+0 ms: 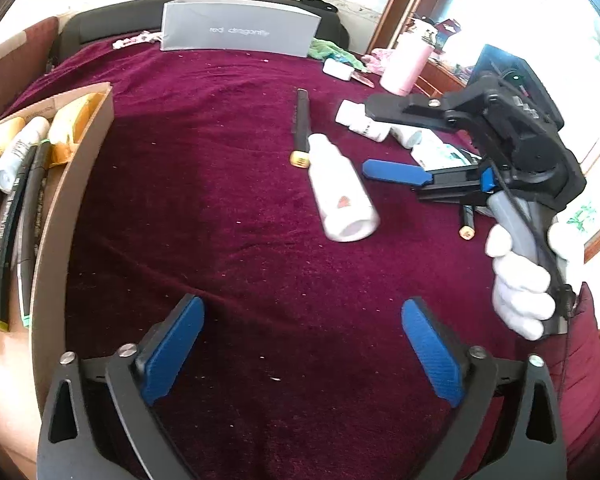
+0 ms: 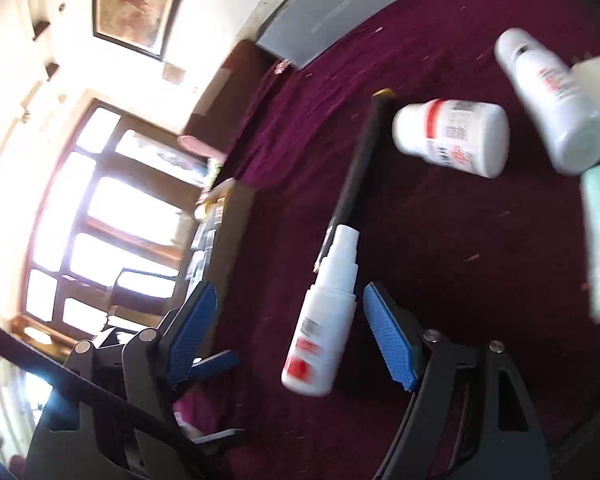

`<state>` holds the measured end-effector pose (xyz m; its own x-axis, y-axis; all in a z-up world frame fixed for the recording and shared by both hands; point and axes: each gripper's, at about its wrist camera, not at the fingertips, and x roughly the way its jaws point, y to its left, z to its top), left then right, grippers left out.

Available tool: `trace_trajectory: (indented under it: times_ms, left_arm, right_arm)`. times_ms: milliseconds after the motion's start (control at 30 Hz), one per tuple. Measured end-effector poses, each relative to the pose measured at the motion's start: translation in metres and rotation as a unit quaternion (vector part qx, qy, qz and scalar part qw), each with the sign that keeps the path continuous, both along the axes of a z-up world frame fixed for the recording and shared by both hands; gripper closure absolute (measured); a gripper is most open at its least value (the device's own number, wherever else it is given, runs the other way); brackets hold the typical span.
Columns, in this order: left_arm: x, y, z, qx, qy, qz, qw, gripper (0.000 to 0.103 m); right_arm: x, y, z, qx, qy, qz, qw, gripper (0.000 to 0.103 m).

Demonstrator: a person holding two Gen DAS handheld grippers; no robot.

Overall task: Organize objects
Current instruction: 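Reach the right tool toward the white spray bottle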

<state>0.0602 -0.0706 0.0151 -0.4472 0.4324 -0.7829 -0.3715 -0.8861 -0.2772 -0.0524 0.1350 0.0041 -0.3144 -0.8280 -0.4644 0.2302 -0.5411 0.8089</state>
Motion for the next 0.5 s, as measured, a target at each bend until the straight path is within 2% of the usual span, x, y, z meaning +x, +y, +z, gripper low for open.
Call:
trace_trajectory:
  times_ms: [167, 267, 333, 400, 467, 500]
  left_arm:
    - [0.0, 0.002, 0.0, -0.008, -0.002, -0.011, 0.9999, 0.002]
    - [0.002, 0.007, -0.001, -0.029, -0.001, -0.025, 0.9993, 0.002]
    - [0.002, 0.01, -0.002, -0.037, 0.0, -0.028, 0.9989, 0.002]
    - [0.002, 0.013, -0.002, -0.049, 0.001, -0.03, 0.9984, 0.002]
    - [0.003, 0.019, -0.004, -0.071, 0.002, -0.033, 0.9969, 0.002]
    - [0.004, 0.023, -0.005, -0.087, 0.004, -0.035, 0.9955, 0.002]
  right_arm:
    - [0.005, 0.004, -0.002, 0.018, 0.0, -0.024, 1.0, 0.026]
    - [0.011, -0.011, 0.002, 0.068, 0.016, -0.019, 0.997, 0.025]
    - [0.015, -0.02, 0.006, 0.086, 0.04, -0.017, 0.995, 0.015]
    - [0.017, -0.023, 0.007, 0.087, 0.05, -0.018, 0.995, 0.01]
    - [0.018, -0.025, 0.008, 0.086, 0.053, -0.025, 0.995, 0.006]
    - [0.017, -0.027, 0.009, 0.088, 0.056, -0.021, 0.994, 0.001]
